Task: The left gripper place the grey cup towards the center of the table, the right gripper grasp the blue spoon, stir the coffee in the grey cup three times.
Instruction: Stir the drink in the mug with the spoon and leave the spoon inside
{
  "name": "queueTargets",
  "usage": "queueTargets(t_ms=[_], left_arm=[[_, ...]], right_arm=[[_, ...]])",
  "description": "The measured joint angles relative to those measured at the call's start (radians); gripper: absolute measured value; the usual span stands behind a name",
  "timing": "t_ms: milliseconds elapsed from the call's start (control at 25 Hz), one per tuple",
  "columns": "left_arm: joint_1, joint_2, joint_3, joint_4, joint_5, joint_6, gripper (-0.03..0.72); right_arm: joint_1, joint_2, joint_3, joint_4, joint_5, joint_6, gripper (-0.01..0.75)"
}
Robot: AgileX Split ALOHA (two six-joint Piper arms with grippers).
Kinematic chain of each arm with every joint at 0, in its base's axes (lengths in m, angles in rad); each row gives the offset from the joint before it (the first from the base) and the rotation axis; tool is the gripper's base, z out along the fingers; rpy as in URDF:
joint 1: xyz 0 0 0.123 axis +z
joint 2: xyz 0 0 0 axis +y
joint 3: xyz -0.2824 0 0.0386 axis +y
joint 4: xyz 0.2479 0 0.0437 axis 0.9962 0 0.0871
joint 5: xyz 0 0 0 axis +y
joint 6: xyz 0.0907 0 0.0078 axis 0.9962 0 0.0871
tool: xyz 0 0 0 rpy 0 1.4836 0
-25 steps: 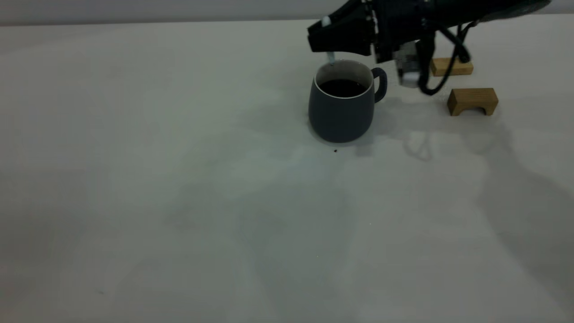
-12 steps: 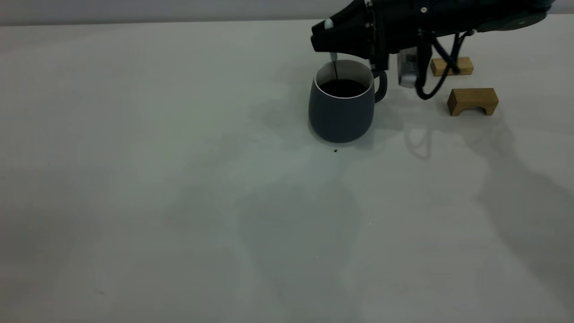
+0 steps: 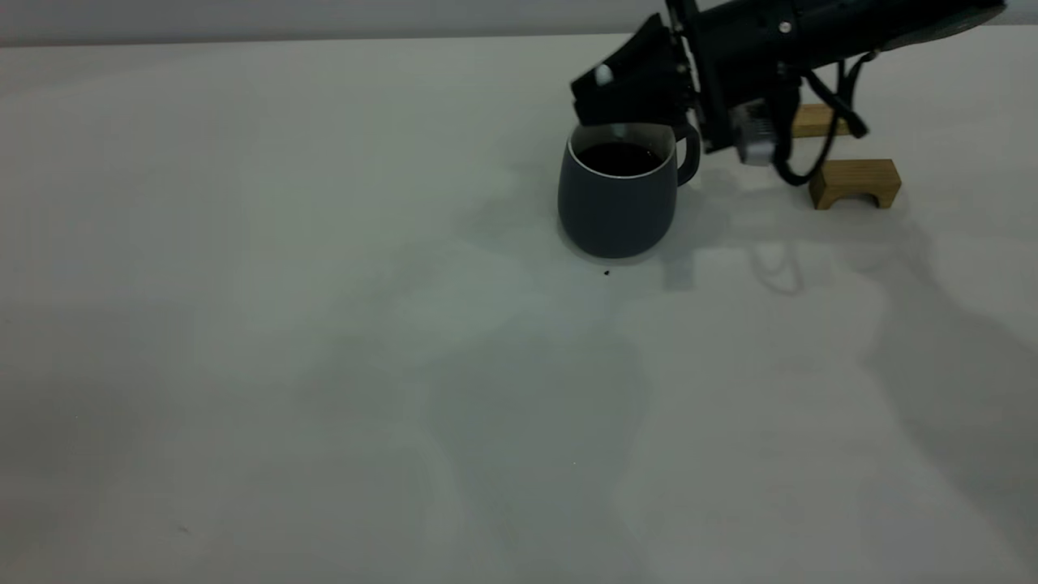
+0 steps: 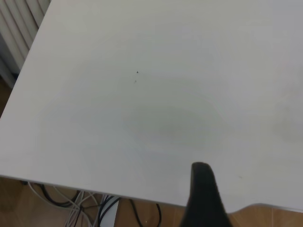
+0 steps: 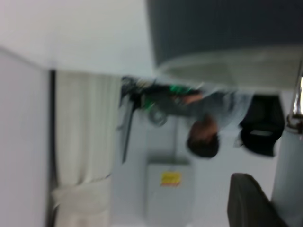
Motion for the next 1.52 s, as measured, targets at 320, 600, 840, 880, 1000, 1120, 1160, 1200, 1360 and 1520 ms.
queueTargets(t_ms=[320, 600, 840, 880, 1000, 1120, 1160, 1200, 1360, 1520], left_arm=[[0.000, 0.000, 0.000, 0.000, 0.000, 0.000, 0.585], [0.000, 0.000, 0.000, 0.000, 0.000, 0.000, 0.585], [0.000, 0.000, 0.000, 0.000, 0.000, 0.000, 0.585], [0.000, 0.000, 0.000, 0.000, 0.000, 0.000, 0.585], [0.000, 0.000, 0.000, 0.000, 0.000, 0.000, 0.585], [0.000, 0.000, 0.000, 0.000, 0.000, 0.000, 0.585], [0.000, 0.000, 0.000, 0.000, 0.000, 0.000, 0.585], [0.000, 0.000, 0.000, 0.000, 0.000, 0.000, 0.585], [0.000, 0.000, 0.000, 0.000, 0.000, 0.000, 0.585], [0.000, 0.000, 0.000, 0.000, 0.000, 0.000, 0.585]], right_arm=[[0.000, 0.000, 0.000, 0.159, -0.051, -0.008, 0.132], [-0.053, 0.000, 0.000, 0.006, -0.019, -0.010, 0.132], [-0.053, -0.004, 0.000, -0.069, 0.005, -0.009, 0.132], [-0.044, -0.004, 0.000, -0.061, 0.003, -0.009, 0.132], [-0.011, -0.004, 0.000, 0.014, 0.003, -0.008, 0.132], [0.010, -0.004, 0.000, 0.104, 0.003, -0.007, 0.132], [0.012, -0.004, 0.000, 0.124, 0.003, -0.007, 0.132], [0.012, -0.004, 0.000, 0.136, -0.003, -0.007, 0.132], [0.006, -0.004, 0.000, 0.148, -0.095, -0.007, 0.132], [-0.014, -0.004, 0.000, 0.111, -0.101, -0.003, 0.132]])
